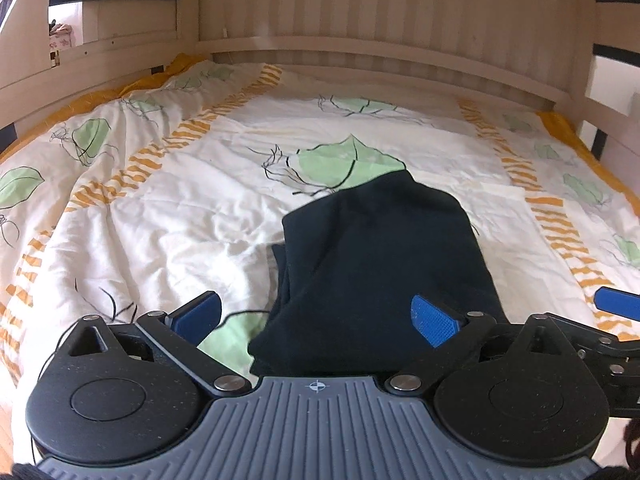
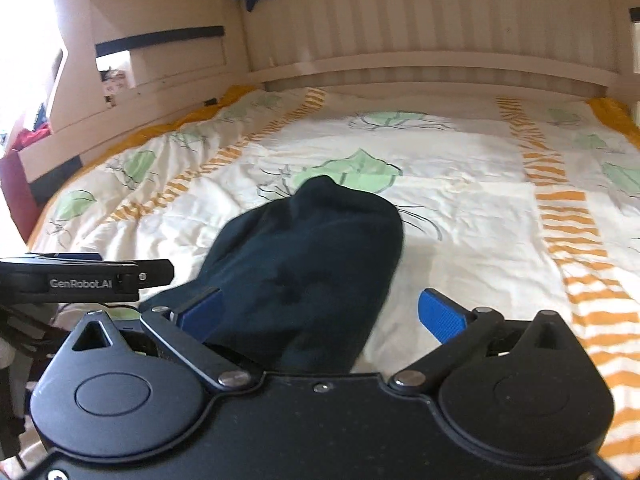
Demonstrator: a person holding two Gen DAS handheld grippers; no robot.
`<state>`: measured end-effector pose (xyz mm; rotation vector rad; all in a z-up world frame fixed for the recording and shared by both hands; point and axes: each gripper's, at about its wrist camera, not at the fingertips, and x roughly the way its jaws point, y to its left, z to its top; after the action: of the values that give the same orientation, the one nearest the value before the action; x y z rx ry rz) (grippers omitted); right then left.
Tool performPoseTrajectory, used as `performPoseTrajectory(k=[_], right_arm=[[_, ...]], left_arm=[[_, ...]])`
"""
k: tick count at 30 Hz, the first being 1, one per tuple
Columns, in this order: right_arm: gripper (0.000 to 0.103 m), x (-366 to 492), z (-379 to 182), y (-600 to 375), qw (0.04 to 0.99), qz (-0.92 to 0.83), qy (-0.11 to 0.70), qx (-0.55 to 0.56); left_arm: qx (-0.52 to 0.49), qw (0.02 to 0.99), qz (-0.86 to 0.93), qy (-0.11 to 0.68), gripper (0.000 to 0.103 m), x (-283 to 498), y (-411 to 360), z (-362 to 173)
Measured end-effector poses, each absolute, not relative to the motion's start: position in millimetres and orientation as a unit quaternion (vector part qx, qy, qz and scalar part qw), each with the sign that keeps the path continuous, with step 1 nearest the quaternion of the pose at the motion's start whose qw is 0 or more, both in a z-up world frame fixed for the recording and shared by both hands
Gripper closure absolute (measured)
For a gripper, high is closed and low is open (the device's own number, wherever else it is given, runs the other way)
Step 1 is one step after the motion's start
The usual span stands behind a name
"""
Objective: Fold large clothes
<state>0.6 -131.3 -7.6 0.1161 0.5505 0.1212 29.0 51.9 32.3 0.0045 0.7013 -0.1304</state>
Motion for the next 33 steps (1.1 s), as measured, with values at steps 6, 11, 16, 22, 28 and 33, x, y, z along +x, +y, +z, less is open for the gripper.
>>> performPoseTrajectory(k=[6, 11, 16, 22, 28, 33], right_arm=[[0.001, -14, -2, -141, 0.956, 0.041, 0.28, 0.079], [0.001, -20, -1, -150, 0.95, 0.015, 0.293, 0.102], [0.001, -27, -3, -154, 0.945, -0.007, 0.309, 0.109], [0.001, -33, -5, -156, 0.939, -0.008, 0.324, 0.112], [0.001, -34, -4, -155, 0.937, -0.012, 0.33, 0.109], [0.001, -34, -4, -153, 0.937, -0.016, 0.334, 0.104]], left_arm=[[0.011, 0.931, -0.068, 0.357, 0.0, 18, 43, 34], [0.021, 0.925, -0.063, 0.374, 0.0, 12, 36, 36], [0.028, 0.921, -0.058, 0.383, 0.001, 7, 32, 37], [0.039, 0.915, -0.035, 0.401, 0.001, 4, 30, 36], [0.034, 0.91, -0.041, 0.412, 0.001, 3, 33, 33], [0.029, 0.907, -0.045, 0.419, 0.001, 3, 34, 30]])
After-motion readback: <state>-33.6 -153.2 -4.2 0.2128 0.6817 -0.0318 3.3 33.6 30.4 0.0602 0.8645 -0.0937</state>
